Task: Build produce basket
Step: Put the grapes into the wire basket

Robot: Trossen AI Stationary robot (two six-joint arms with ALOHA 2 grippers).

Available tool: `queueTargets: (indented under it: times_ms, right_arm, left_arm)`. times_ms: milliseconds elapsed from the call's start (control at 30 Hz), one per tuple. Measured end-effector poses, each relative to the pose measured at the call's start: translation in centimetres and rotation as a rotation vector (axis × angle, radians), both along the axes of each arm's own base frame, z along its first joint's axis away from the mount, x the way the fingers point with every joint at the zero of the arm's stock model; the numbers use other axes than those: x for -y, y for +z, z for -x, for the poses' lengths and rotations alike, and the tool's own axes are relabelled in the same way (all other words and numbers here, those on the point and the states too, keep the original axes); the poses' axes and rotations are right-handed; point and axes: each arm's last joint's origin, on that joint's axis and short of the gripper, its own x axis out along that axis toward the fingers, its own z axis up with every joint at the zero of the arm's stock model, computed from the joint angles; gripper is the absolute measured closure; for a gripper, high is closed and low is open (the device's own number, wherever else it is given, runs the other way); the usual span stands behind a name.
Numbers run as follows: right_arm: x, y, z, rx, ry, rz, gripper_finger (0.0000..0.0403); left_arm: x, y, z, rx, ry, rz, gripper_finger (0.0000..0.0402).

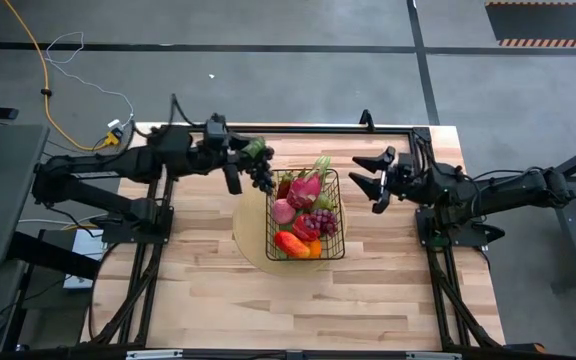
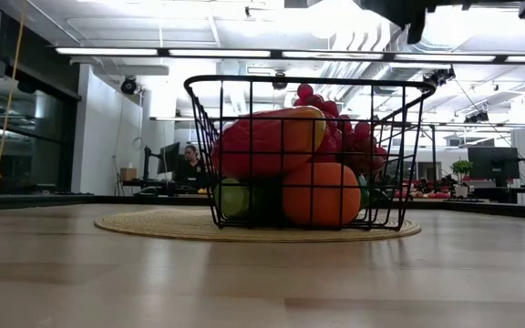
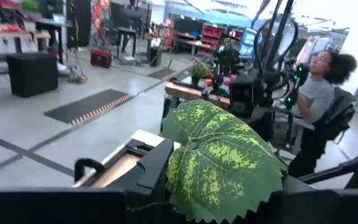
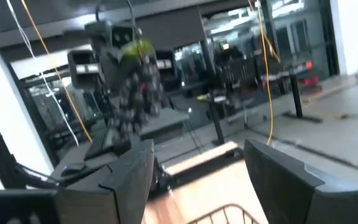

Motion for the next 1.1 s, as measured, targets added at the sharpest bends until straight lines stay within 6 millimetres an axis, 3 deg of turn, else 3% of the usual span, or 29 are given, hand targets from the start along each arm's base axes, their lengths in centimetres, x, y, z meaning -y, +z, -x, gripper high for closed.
queueTargets:
  times_ms: [200, 600, 833, 1100]
  right_arm:
    - [0.0, 0.3, 0.1, 0.024, -0.006, 0.029, 0.0162]
    - [0.0, 0.3, 0.1, 0.027, -0.002, 0.020, 0.0162]
    - [0.1, 0.3, 0.1, 0.030, -0.031, 0.013, 0.0162]
    - [0.1, 0.4, 0.1, 0.033, -0.034, 0.013, 0.0162]
  left_arm:
    - [0.0, -1.1, -2.3, 0.006, -0.087, 0.051, 0.0293]
    - [-0.1, -1.9, -3.7, -0.009, -0.111, 0.041, 0.0293]
    - [-0.9, -4.0, -7.6, 0.037, -0.115, 0.017, 0.0293]
    - [-2.0, -9.1, -13.0, 0.024, -0.093, -0.063, 0.0293]
